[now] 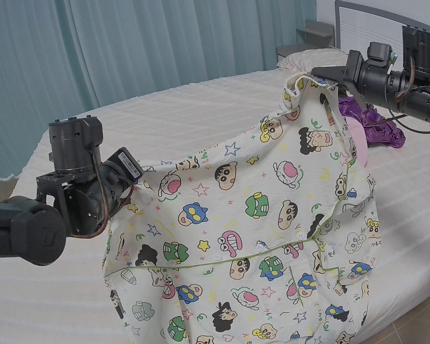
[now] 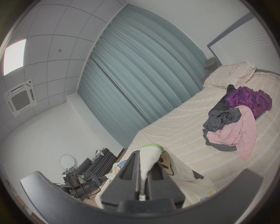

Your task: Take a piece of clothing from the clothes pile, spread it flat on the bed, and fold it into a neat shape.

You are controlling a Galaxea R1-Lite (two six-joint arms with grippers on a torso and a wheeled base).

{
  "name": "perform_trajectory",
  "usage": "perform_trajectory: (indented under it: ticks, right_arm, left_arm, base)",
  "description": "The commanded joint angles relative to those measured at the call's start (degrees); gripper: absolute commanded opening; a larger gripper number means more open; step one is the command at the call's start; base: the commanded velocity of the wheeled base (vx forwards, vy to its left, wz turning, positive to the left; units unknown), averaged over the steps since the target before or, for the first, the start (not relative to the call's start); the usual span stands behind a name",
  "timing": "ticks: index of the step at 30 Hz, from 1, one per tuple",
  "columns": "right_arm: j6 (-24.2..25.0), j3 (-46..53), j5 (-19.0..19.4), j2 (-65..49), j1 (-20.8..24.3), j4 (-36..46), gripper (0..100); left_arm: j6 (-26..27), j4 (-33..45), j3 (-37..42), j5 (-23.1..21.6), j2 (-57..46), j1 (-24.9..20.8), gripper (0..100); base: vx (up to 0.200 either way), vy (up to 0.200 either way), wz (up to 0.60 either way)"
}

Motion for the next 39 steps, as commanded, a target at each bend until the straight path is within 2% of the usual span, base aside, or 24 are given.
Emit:
perform_trajectory:
  ticks: [1, 7, 11, 17, 25, 33, 34, 38, 39]
  right_arm:
    - [-0.01, -0.13, -0.51, 5.26, 0.01, -0.04, 0]
    - [0.08, -0.05, -1.57, 8.78, 0.09, -1.01, 0]
    - [0.08, -0.05, -1.66, 9.83, 0.09, -1.10, 0]
    - [0.08, 0.39, -1.66, 10.89, 0.09, -1.10, 0]
    - [0.17, 0.31, -2.10, 13.61, 0.18, -1.10, 0]
    - [0.43, -1.89, -3.94, 18.36, 0.80, -1.19, 0]
    - [0.43, -2.33, -4.12, 18.89, 0.80, -1.28, 100]
    - [0.60, -4.97, -7.02, 22.49, 1.06, -1.45, 100]
    - [0.69, -6.29, -9.13, 24.77, 1.32, -1.54, 100]
  left_arm:
    - [-0.38, -0.06, -0.77, -0.08, 5.90, 0.92, 0]
    - [-3.81, -0.94, -1.04, -0.17, 9.06, 1.63, 0]
    - [-3.90, -0.94, -0.86, -2.02, 9.77, 2.33, 0]
    - [-3.90, -0.94, -0.51, -2.11, 10.91, 2.42, 0]
    - [-4.34, -0.94, -0.33, -2.11, 14.07, 2.59, 0]
    - [-6.71, -1.03, -4.82, -2.28, 20.75, 4.09, 0]
    - [-7.59, -1.03, -5.96, -2.19, 21.63, 4.35, 100]
    - [-9.87, -0.85, -10.35, -2.19, 25.15, 5.76, 100]
    - [-9.96, -0.68, -12.38, -2.19, 27.34, 6.72, 100]
  base:
    - [0.000, 0.000, 0.00]
    - [0.000, 0.000, 0.00]
    - [0.000, 0.000, 0.00]
    - [0.200, 0.000, 0.00]
    - [0.000, 0.000, 0.00]
    - [0.000, 0.000, 0.00]
    - [0.000, 0.000, 0.00]
    - [0.000, 0.000, 0.00]
    - [0.000, 0.000, 0.00]
